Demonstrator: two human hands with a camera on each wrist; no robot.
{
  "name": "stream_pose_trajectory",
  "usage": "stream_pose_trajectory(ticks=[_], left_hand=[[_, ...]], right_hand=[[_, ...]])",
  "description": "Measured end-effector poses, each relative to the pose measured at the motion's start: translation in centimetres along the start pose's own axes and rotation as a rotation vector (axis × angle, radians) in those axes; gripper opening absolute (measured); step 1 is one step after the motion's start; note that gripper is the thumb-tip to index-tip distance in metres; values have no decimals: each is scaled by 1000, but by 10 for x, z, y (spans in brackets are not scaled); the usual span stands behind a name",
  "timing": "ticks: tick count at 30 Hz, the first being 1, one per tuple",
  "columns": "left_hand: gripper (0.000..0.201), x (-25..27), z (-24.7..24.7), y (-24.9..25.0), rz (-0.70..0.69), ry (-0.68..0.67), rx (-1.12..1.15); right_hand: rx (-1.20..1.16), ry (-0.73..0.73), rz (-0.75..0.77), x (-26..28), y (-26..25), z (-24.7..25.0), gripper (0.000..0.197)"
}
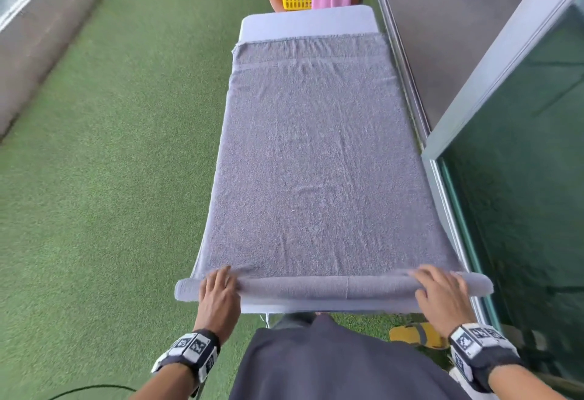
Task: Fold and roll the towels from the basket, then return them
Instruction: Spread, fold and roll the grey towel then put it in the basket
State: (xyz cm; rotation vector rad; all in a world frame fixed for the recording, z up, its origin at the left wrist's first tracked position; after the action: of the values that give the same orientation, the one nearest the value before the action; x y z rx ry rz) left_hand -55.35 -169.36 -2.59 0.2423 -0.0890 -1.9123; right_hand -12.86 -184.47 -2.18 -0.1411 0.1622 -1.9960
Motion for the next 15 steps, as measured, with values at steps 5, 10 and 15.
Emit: stream_pose_trajectory(ticks=[5,10,15], left_hand=[[57,22,-15,-9,-86,-51,19],[32,8,0,-6,-69,-133,57],[47,-8,-9,-10,-55,-15,-18]], right_hand=[[9,-43,60,25,10,-20,59],[11,-71,-6,8,1,-6,29],[-8,120,34,-6,0,-6,39]])
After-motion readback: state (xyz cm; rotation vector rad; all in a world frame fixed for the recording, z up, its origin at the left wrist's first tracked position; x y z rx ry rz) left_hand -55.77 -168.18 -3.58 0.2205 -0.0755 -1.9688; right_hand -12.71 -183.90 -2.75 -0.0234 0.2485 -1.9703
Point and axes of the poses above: each hand's wrist, its own x-axis away from the middle knuckle, its own z-axis out of the back of the hand, y = z × x, the point moved 2 cm from there along -x, towards the middle knuckle, and after that the axes turned 13 degrees about y, right-handed, at the moved point
